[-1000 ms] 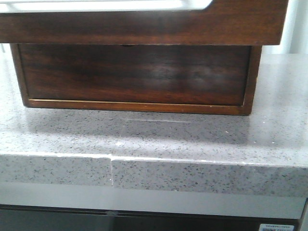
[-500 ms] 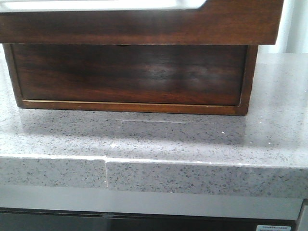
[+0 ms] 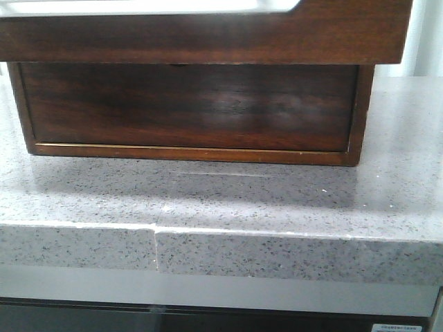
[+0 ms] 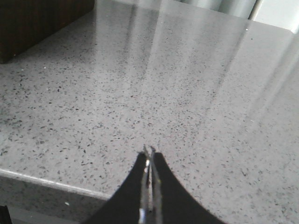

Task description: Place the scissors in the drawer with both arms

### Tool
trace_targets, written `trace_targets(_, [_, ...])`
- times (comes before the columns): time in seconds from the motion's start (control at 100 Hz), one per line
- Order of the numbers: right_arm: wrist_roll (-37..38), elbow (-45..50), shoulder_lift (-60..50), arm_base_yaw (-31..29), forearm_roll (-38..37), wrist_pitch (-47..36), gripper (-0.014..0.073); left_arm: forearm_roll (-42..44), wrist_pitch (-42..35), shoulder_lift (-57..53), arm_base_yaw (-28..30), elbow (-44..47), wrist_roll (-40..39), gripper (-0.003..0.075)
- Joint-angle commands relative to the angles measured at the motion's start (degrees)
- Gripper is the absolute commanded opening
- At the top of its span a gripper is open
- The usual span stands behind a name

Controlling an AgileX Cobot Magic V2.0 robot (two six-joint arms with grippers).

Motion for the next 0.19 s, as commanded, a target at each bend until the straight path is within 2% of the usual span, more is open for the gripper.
trace_targets(0.0, [0.2,1.8,-1.6,-0.3,-0.7,-1.3,-0.0045,0.0,-3.3,-1.8,-0.3,1.2,-0.6,-0.002])
trace_targets(0.18, [0.2,1.8,-1.6,-0.3,-0.7,-1.3,-0.0045,0.0,-3.3,-1.8,-0.3,1.2,-0.6,-0.002])
